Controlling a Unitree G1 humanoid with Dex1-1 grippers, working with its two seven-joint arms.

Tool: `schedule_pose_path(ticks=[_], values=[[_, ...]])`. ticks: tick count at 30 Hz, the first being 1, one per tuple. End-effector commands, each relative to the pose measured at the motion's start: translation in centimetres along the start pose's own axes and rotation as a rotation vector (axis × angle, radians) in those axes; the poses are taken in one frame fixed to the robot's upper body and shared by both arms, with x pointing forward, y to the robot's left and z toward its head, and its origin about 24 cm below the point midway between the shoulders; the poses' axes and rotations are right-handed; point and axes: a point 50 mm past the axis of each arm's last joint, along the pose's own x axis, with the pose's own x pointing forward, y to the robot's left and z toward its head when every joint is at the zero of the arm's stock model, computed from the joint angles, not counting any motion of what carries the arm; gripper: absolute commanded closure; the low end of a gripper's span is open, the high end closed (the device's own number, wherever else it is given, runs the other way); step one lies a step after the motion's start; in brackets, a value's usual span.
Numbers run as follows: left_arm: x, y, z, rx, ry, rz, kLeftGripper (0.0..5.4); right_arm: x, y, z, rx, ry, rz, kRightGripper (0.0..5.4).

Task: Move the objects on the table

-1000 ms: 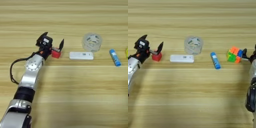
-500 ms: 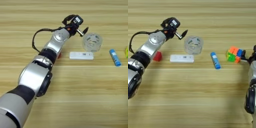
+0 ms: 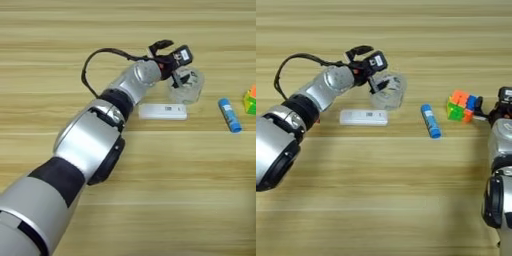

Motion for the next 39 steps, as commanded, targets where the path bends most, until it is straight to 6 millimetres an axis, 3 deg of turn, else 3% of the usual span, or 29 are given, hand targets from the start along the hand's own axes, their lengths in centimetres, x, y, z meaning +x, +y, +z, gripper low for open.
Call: schedule_pose_path(ticks=[1, 8, 18, 27, 39], values=[[0.2, 0.3, 1.1, 0.048, -0.010, -0.020, 0.01, -0.2, 0.8, -0.1, 0.026, -0.022, 0.021, 0.00], [0.8, -1.5, 1.9, 0.063, -0.009, -0.078, 0.01, -0.3, 3.0, 0.5, 0.044, -0.064, 0.106, 0.00], [1.4, -4.8, 2.6, 0.032, -0.003, -0.171, 0.01, -1.0, 6.0, -0.3, 0.048, -0.060, 0.192, 0.00], [1.9, -6.6, 4.3, -0.059, -0.046, -0.193, 0.01, -1.3, 6.1, -0.1, 0.064, -0.080, 0.183, 0.00], [1.8, -6.8, 3.9, -0.079, -0.036, -0.200, 0.01, -1.4, 6.9, 0.0, 0.067, -0.083, 0.207, 0.00]])
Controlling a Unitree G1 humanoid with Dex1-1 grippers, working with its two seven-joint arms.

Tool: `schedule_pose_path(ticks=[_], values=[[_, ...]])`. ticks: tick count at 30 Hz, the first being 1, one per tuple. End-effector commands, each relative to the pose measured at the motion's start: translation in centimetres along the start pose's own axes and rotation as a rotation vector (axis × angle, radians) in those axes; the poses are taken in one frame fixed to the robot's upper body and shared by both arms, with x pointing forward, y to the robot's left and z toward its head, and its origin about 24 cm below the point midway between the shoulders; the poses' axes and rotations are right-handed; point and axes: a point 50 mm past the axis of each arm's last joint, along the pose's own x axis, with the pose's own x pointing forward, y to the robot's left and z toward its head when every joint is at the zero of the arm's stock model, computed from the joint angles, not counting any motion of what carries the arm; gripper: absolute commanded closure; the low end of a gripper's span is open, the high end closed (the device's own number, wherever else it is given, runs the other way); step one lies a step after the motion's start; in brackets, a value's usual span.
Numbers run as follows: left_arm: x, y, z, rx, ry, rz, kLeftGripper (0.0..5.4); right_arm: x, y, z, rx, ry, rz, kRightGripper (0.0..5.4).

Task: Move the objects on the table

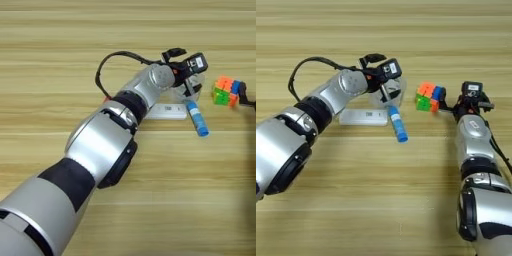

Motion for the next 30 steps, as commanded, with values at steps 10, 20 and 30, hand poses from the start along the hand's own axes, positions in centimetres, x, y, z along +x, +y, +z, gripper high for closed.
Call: schedule_pose_path(ticks=[10, 20, 30], values=[[1.3, -4.3, 2.2, -0.057, -0.047, -0.101, 0.01, -0.1, 1.1, -0.3, 0.005, 0.014, 0.039, 0.00], [1.0, -3.0, 2.4, -0.115, -0.086, -0.064, 0.01, -0.6, 1.9, 1.2, 0.007, -0.070, 0.060, 0.00], [0.0, 0.7, 1.8, -0.254, -0.134, 0.056, 0.01, -1.4, 2.3, 2.3, -0.008, -0.125, 0.070, 0.00]])
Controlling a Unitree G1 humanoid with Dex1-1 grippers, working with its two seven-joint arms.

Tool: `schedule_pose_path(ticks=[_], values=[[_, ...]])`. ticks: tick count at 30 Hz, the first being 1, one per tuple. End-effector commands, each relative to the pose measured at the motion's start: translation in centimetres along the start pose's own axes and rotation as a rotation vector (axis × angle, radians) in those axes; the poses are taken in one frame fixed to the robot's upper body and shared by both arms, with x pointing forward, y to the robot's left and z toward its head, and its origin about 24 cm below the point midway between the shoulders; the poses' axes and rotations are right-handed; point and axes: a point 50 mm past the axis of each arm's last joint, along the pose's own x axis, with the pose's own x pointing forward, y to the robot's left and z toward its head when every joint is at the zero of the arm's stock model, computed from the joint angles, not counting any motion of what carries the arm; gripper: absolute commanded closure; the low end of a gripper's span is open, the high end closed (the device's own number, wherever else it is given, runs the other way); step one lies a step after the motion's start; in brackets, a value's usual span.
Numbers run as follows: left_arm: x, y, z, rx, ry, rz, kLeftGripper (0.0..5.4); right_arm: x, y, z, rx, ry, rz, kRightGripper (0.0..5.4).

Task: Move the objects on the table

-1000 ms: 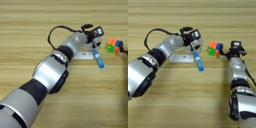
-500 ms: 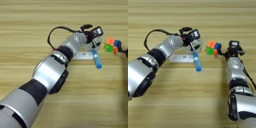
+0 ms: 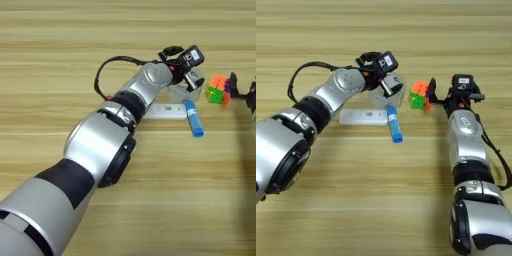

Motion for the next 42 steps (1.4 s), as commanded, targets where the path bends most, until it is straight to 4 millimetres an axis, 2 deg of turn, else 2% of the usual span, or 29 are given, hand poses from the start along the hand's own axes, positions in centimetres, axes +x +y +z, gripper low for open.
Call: schedule_pose_path(ticks=[1, 10, 19, 27, 35, 42], values=[[0.3, -0.2, 1.6, -0.047, -0.067, 0.011, 0.01, -0.4, 0.0, 0.3, -0.013, -0.006, -0.005, 0.00], [-1.4, 3.7, 0.0, -0.140, -0.109, 0.157, 0.01, -0.8, 1.0, 1.1, -0.029, -0.041, 0.034, 0.00], [-3.2, 6.1, -2.1, -0.200, -0.159, 0.272, 0.01, -2.0, 1.9, 1.5, -0.067, -0.065, 0.083, 0.00], [-6.0, 8.6, -5.2, -0.296, -0.218, 0.401, 0.01, -2.5, 2.4, 1.7, -0.093, -0.069, 0.125, 0.00], [-8.2, 9.8, -7.1, -0.339, -0.259, 0.505, 0.01, -2.8, 2.6, 1.5, -0.116, -0.061, 0.172, 0.00], [-9.6, 9.8, -9.5, -0.374, -0.221, 0.569, 0.01, -3.1, 2.9, 1.5, -0.130, -0.062, 0.210, 0.00]])
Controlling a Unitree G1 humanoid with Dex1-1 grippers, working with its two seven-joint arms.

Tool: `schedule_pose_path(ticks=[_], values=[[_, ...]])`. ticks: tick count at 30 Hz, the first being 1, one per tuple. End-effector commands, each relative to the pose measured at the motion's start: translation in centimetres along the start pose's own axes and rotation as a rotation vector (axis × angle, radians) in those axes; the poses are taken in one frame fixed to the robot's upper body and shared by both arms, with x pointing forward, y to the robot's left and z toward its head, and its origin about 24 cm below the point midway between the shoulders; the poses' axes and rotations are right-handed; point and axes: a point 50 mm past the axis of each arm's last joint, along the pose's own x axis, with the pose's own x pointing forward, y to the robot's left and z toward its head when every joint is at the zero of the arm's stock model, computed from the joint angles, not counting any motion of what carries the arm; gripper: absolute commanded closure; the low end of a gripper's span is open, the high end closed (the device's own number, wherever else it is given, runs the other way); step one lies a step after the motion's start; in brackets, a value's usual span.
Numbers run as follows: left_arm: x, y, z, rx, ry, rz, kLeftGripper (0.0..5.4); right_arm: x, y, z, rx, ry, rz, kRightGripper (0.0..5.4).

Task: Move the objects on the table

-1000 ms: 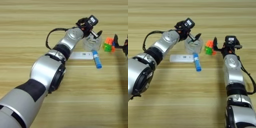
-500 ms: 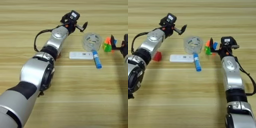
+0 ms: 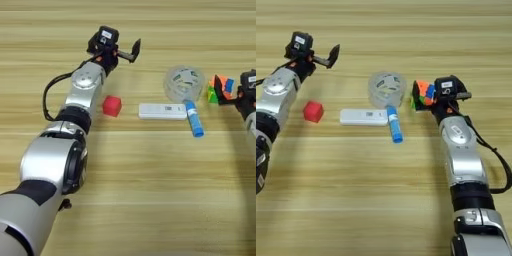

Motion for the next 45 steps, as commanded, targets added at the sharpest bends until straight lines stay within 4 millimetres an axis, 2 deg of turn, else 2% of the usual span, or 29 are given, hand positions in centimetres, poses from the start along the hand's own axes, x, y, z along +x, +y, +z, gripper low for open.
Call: schedule_pose_path(ticks=[1, 15, 24, 31, 36, 40, 45], values=[[-1.0, 1.3, -1.0, -0.017, 0.019, 0.061, 0.01, -0.2, 0.1, 0.2, -0.016, 0.006, 0.028, 0.00], [-2.3, 2.3, -2.5, -0.011, 0.053, 0.120, 0.01, -1.1, 1.3, 0.5, -0.054, 0.006, 0.122, 0.00], [-4.1, 1.5, -4.4, 0.030, 0.074, 0.045, 0.01, -1.0, 1.4, 0.6, -0.051, 0.003, 0.121, 0.00], [-5.1, 1.5, -4.6, 0.043, 0.066, 0.021, 0.01, -0.8, 1.7, 0.6, -0.051, 0.003, 0.126, 0.00], [-6.2, 1.2, -5.6, 0.049, 0.095, 0.003, 0.01, -0.7, 1.7, 0.5, -0.051, 0.006, 0.124, 0.00], [-6.3, 1.5, -5.6, 0.043, 0.095, 0.020, 0.01, -0.6, 1.6, 0.4, -0.051, 0.007, 0.121, 0.00], [-6.3, 0.8, -5.5, 0.014, 0.057, 0.026, 0.01, -0.4, 1.7, 0.4, -0.044, 0.004, 0.119, 0.00]])
